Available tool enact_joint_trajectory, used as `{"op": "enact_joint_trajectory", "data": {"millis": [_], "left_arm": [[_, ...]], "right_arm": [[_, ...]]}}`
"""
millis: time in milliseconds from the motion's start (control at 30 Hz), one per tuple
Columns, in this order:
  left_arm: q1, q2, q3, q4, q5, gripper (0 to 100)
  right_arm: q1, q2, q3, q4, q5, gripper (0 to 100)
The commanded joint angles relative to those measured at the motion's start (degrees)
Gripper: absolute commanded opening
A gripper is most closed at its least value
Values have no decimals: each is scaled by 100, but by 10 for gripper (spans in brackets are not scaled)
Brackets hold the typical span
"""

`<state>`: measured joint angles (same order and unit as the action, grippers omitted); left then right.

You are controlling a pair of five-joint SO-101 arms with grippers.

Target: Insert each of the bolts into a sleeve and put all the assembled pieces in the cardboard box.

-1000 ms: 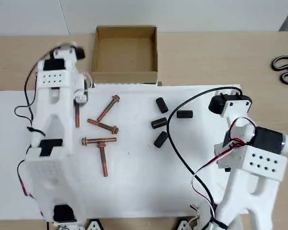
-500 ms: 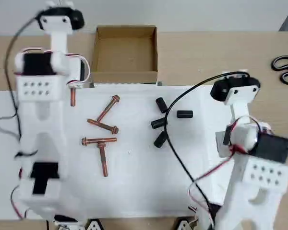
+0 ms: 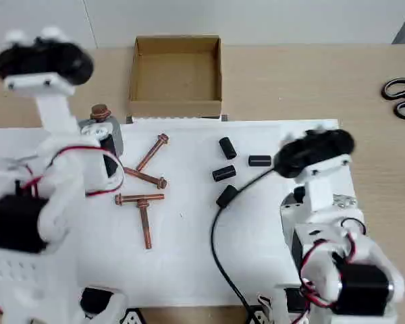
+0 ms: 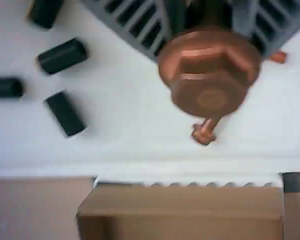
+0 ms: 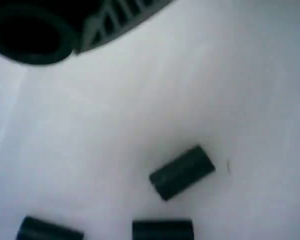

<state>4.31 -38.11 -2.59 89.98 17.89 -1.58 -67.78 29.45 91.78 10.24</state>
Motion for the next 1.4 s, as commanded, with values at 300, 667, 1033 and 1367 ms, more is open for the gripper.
{"op": "enact_joint_trajectory", "data": {"millis": [300, 667, 1033, 1367], "left_arm": [[79, -3015, 4198, -3341, 1811, 5], [1187, -5688, 6738, -4800, 2057, 6], [1934, -6567, 7371, -4800, 2066, 6], [2532, -6567, 7371, -4536, 2048, 6]], "right_arm": [[-1974, -1886, 2277, -2079, -1609, 3], [-3837, -3037, 3886, -3002, -1556, 3], [-4655, -3257, 4334, -3002, -1556, 3], [-4681, -3248, 4396, -3503, -659, 3]]}}
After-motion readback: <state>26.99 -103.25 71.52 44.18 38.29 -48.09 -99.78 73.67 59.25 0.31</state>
